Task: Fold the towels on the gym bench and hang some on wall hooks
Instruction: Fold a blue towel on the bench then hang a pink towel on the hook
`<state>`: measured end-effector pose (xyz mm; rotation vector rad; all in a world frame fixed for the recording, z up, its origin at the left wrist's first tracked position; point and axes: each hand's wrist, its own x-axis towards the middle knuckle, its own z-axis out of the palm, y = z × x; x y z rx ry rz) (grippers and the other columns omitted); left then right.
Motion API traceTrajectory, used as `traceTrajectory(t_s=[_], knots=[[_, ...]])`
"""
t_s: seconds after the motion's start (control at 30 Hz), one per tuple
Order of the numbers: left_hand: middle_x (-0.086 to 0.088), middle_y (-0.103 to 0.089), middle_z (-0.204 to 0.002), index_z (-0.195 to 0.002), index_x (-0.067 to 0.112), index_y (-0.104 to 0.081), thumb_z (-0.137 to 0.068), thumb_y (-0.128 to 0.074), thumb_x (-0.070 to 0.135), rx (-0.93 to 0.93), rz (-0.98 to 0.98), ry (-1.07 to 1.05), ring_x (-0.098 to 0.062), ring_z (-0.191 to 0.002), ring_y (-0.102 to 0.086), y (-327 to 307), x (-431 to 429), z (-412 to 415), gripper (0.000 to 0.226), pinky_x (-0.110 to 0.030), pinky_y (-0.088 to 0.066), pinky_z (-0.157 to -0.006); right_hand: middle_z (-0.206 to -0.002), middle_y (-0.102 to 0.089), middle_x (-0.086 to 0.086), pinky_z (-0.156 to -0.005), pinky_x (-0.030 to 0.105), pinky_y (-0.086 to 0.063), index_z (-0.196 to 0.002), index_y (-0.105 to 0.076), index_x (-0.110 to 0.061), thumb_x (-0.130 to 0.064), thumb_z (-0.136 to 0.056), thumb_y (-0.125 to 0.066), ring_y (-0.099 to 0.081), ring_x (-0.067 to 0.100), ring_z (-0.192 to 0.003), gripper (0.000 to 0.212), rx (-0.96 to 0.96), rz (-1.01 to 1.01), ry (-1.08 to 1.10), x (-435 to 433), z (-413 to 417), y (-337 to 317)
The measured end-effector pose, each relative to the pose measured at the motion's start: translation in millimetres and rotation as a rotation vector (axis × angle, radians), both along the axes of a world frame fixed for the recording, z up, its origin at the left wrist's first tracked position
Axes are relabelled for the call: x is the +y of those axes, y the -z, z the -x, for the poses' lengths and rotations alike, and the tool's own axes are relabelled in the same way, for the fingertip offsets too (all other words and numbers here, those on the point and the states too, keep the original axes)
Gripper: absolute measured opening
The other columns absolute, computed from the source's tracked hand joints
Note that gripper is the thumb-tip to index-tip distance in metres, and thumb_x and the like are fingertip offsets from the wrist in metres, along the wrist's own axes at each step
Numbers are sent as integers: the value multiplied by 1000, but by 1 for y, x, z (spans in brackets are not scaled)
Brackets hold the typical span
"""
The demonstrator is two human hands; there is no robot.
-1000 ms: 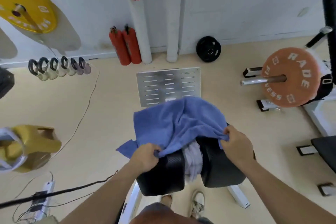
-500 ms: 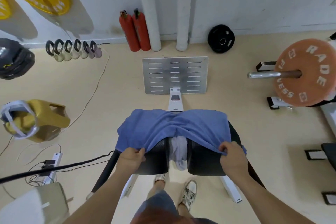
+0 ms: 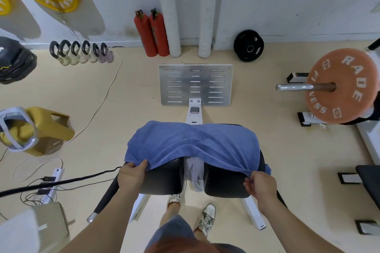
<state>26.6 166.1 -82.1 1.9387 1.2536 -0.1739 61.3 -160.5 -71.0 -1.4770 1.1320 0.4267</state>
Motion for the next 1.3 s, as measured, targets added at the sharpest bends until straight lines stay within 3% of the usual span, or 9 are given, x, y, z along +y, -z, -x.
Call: traceTrajectory(t_s=[0.17,0.23,0.5,0.63,0.73,0.83,1.0,1.13,1.3], knots=[[-6,-53,-75,-56,16,-53,-57,-69,4,14,-553,903,-31,-71,-49,5,-13,-1,20,-29,-35,-55,-67,-59,12,-55,31,-38,-76,-57,-7,-24,-90,-53,-54,23,-61,22,-119,83,-119,0,-19,-6],[-7,-53,-81,-64,16,-58,-54,-73,4,85,-623,1000,-32,-73,-51,11,-15,3,22,-31,-37,-51,-61,-55,9,-59,33,-39,-64,-53,-8,-25,-89,-57,-55,25,-61,31,-123,182,-220,1,-26,-6],[-4,-62,-100,-94,18,-58,-85,-42,54,241,-428,711,-28,-93,-59,-12,-23,-20,41,-37,-47,-80,-89,-56,4,-71,32,-42,-81,-54,-12,6,-74,-53,-54,25,-79,19,-305,584,-543,10,-25,-9],[-19,-64,-105,-105,1,-62,-98,-31,38,230,-62,367,-37,-100,-60,-8,2,-48,49,-37,-46,-82,-88,-56,-2,-67,22,-39,-84,-61,-12,3,-77,-60,-53,17,-77,17,-689,701,-724,27,-34,-30],[-17,-67,-83,-78,4,-64,-93,-39,31,210,-138,381,-34,-84,-62,-17,4,-49,39,-36,-50,-73,-88,-57,-5,-73,25,-44,-87,-66,-12,-11,-83,-58,-56,16,-80,9,-830,712,-764,42,-43,-49],[-13,-58,-60,-63,-2,-58,-85,-53,22,-70,-187,237,-28,-59,-52,-52,-10,-57,33,-30,-37,-52,-89,-58,-4,-78,16,-44,-90,-66,-12,-3,-86,-61,-55,11,-81,11,-877,654,-669,61,-49,-73],[-1,-31,-53,-54,11,-37,-60,-59,10,-619,284,75,-15,-53,-27,-143,-57,-75,23,-25,-21,-49,-100,-65,-3,-87,21,-48,-103,-61,-19,6,-83,-59,-61,12,-94,32,-776,219,-414,106,-53,-133],[-12,-65,-82,-97,20,-58,-60,-56,6,-631,545,340,-18,-74,-63,-178,-93,-66,40,-29,-51,-68,-98,-73,2,-81,33,-57,-116,-60,-25,7,-88,-56,-71,17,-92,43,-636,-319,-299,131,-50,-167],[-23,-60,-79,-123,36,-51,-71,-54,-7,-663,763,401,-24,-74,-61,-196,-80,-58,67,-40,-54,-73,-100,-71,14,-79,42,-59,-113,-62,-25,9,-85,-52,-70,32,-90,45,-566,-355,-365,118,-58,-178]])
